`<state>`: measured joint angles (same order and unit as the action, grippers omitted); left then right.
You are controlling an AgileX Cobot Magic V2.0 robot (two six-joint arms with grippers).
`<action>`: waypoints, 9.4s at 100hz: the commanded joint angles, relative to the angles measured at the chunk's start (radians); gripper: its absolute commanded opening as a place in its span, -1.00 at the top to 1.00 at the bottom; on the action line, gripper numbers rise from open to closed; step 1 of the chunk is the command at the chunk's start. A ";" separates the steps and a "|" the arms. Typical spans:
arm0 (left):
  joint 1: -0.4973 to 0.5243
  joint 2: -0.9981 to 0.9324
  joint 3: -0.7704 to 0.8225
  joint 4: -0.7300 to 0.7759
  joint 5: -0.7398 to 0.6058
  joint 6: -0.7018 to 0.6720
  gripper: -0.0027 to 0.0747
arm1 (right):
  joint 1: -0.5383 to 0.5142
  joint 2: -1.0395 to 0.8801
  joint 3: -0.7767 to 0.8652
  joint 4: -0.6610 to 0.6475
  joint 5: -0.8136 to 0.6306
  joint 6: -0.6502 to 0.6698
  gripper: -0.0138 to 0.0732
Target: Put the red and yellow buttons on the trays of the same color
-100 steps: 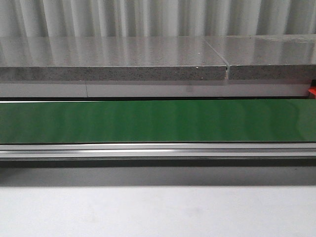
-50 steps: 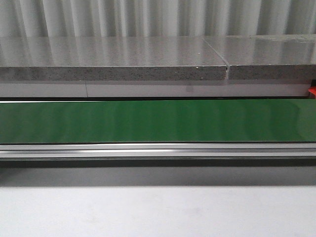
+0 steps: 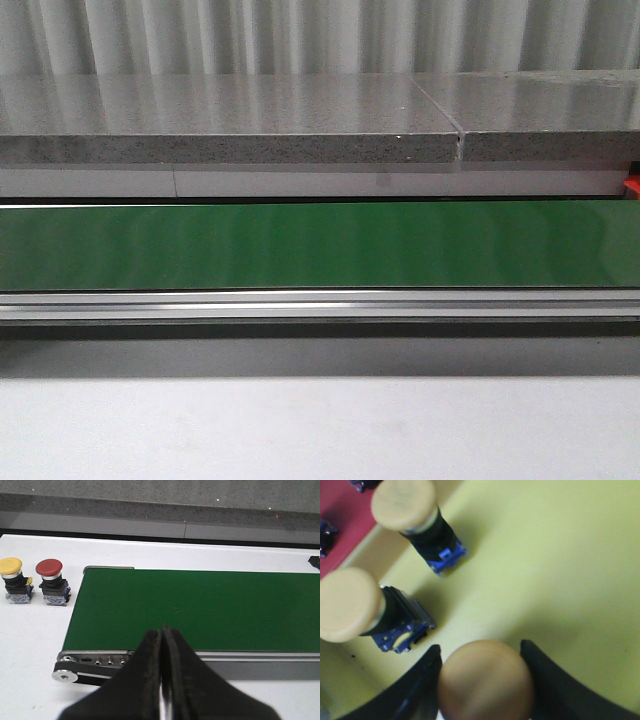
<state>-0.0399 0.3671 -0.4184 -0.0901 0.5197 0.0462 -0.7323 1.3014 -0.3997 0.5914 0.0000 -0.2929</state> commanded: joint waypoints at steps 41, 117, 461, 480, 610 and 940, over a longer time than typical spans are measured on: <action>-0.007 0.007 -0.027 -0.008 -0.069 -0.003 0.99 | 0.000 -0.097 -0.065 -0.037 0.012 -0.018 -0.61; -0.007 0.007 -0.027 -0.008 -0.069 -0.003 0.99 | 0.358 -0.423 -0.187 -0.059 0.124 -0.125 -0.61; 0.252 0.968 -0.550 0.044 -0.278 -0.240 -0.67 | 0.626 -0.758 -0.186 -0.128 0.398 -0.193 0.84; 0.297 1.114 -0.621 0.008 -0.254 -0.243 -0.67 | 0.626 -0.758 -0.186 -0.128 0.398 -0.193 0.84; 0.307 1.501 -0.856 -0.019 -0.220 -0.243 -0.67 | 0.626 -0.758 -0.186 -0.128 0.398 -0.193 0.84; 0.410 1.256 -0.780 -0.152 -0.068 0.043 -0.53 | 0.626 -0.758 -0.186 -0.128 0.400 -0.193 0.84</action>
<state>0.3615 1.6305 -1.1652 -0.2351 0.5308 0.0874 -0.1092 0.5429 -0.5534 0.4553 0.4627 -0.4803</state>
